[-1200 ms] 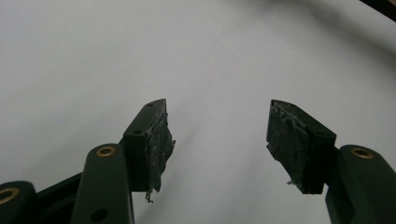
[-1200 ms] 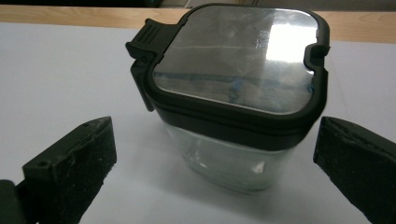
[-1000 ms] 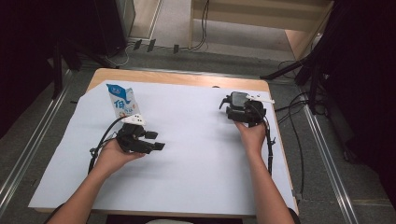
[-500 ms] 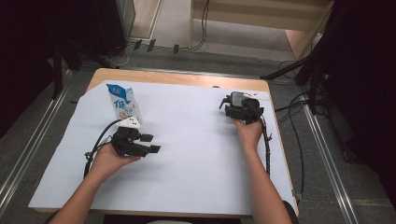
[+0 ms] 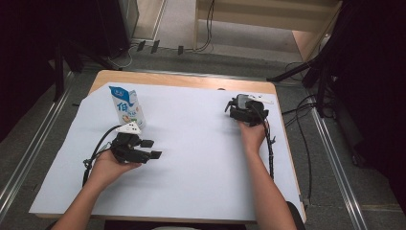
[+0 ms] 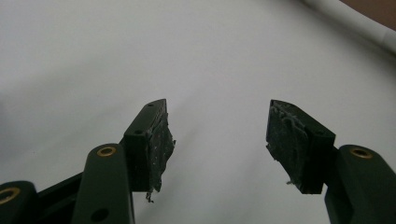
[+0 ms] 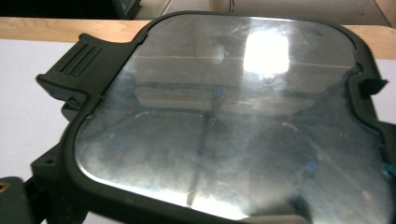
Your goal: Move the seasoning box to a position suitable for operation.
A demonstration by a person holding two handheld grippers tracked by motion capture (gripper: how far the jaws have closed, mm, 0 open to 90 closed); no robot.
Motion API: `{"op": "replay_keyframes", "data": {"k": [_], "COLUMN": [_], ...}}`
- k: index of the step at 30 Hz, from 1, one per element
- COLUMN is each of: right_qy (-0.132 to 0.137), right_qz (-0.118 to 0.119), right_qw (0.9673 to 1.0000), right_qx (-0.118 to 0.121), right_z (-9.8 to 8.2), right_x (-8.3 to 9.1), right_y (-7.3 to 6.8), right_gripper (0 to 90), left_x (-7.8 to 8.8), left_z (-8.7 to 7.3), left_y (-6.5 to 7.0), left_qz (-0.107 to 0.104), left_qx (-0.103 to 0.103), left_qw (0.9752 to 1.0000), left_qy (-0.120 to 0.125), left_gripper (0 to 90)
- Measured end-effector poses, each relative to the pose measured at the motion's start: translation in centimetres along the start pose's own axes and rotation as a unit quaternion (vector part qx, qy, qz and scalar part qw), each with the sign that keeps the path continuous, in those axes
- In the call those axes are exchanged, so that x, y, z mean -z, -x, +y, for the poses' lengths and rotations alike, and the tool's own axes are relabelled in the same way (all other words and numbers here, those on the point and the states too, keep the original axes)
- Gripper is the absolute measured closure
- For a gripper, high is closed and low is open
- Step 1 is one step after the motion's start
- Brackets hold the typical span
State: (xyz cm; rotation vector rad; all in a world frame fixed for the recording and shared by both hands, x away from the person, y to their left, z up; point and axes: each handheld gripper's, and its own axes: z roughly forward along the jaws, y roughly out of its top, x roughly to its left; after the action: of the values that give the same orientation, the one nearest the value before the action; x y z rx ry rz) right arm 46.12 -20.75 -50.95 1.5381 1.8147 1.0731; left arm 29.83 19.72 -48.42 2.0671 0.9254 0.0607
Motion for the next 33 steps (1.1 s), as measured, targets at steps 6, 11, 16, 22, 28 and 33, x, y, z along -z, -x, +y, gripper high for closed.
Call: {"op": "replay_keyframes", "data": {"k": [6,11,16,22,28,33], "right_qy": [0.001,-0.002,-0.004,-0.003,-0.004,-0.002], "right_qz": [-0.001,-0.002,-0.002,-0.008,-0.012,-0.006], "right_qw": [1.0000,1.0000,0.9998,0.9995,0.9991,0.9987], "right_qx": [0.002,0.009,0.019,0.032,0.041,0.051], "right_z": [-0.06,-0.07,-0.04,0.02,0.00,-0.04], "right_x": [-0.09,-0.06,0.09,0.45,0.72,0.90], "right_y": [0.18,0.19,0.17,0.11,0.01,-0.26], "right_gripper": [6.4,7.1,8.5,12.3,14.1,14.7], "left_x": [-0.03,-0.10,0.05,0.02,-0.08,-0.18], "left_z": [-0.04,-0.03,0.08,0.14,0.30,0.39], "left_y": [-0.02,0.01,0.03,-0.14,-0.24,-0.28], "left_qz": [-0.001,0.001,0.002,0.000,0.000,-0.003], "left_qx": [-0.002,-0.004,-0.006,-0.005,-0.005,-0.007], "left_qw": [1.0000,1.0000,1.0000,1.0000,1.0000,1.0000], "left_qy": [-0.004,-0.005,0.001,0.002,0.001,0.000], "left_gripper": [40.0,40.0,40.0,40.1,40.2,40.2]}}
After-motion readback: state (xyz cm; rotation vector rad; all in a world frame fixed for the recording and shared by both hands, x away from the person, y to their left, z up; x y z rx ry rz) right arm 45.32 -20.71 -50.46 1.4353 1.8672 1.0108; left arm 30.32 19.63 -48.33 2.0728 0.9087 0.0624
